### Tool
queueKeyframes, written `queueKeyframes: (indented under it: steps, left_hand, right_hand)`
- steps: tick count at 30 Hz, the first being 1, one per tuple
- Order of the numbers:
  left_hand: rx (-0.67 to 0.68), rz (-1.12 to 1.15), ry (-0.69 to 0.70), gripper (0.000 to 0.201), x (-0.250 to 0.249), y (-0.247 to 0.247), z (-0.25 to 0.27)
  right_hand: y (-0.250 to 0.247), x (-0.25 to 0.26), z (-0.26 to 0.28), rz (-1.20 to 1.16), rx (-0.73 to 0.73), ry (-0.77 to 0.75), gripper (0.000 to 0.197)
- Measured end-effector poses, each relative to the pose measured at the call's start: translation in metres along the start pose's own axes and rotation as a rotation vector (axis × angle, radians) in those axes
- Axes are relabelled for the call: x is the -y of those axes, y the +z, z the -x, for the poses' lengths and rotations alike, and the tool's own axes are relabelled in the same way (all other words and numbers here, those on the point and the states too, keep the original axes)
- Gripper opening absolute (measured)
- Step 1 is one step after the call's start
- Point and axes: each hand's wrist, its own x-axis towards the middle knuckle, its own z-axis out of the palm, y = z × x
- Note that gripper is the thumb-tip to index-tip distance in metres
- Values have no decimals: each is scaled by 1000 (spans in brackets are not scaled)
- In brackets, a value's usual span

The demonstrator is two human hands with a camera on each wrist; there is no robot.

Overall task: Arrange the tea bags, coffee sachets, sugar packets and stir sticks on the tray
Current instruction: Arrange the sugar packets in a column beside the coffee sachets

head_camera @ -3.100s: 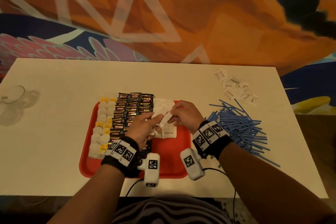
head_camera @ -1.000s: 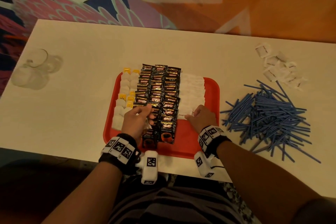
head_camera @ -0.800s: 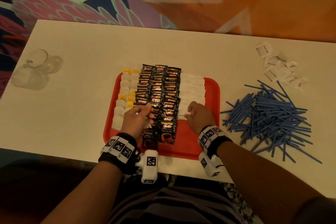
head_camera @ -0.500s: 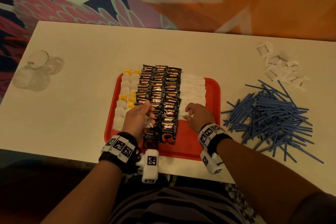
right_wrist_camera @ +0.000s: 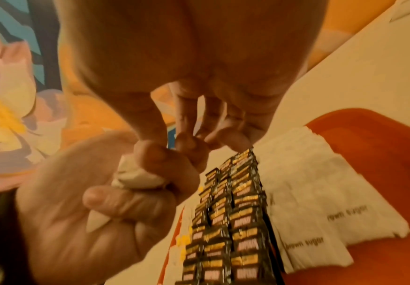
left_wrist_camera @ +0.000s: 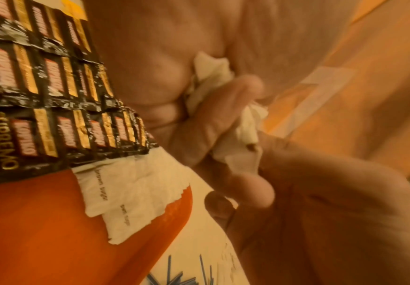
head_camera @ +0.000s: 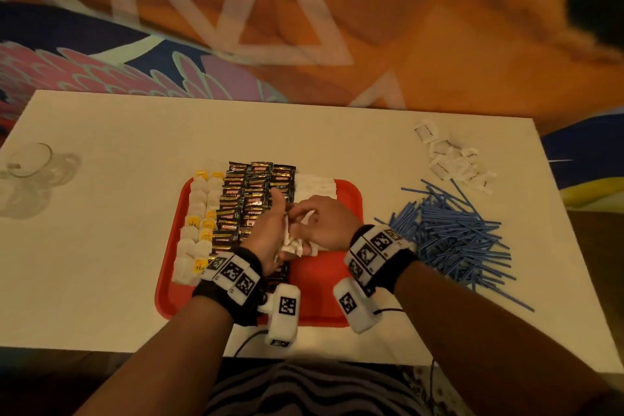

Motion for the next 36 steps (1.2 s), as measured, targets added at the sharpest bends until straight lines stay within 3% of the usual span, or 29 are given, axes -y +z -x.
queueKeyframes:
  steps: [3, 6, 11, 15, 18, 20, 24, 26, 30, 34, 36]
  left_hand:
    - [86, -21, -23, 91, -5, 10, -4]
    - [175, 27, -47, 93, -10, 19, -6]
    - [241, 67, -121, 99, -17, 35, -4]
    - [276, 115, -139, 115, -14, 40, -3]
    - [311, 155, -122, 109, -15, 41, -2]
    - [313, 135, -101, 107, -16, 41, 0]
    - [160, -31, 9, 81, -14, 38, 2]
    - [71, -121, 119, 69, -11, 35, 0]
    - [-54, -171, 327, 23, -6, 32, -5]
    - [-137, -42, 325, 12, -8, 33, -7]
    - [-149, 44, 285, 9, -11, 33, -7]
  right_hand:
    - [-20, 0, 8, -8, 0, -51, 18]
    - [-30, 2, 18, -78, -17, -70, 10]
    - [-36, -5, 22, -131, -88, -122, 27]
    - [-41, -2, 27, -173, -122, -108, 11]
    - [-41, -2, 28, -280, -125, -79, 14]
    - [-40, -6, 26, -303, -206, -28, 16]
    - [-42, -12, 20, -212, -406, 80, 16]
    - [-44, -13, 19, -210, -411, 88, 14]
    - [-44, -15, 20, -250, -393, 66, 10]
    - [-41, -18, 16, -451, -529, 163, 9]
    - [-37, -20, 16, -609, -460, 195, 26]
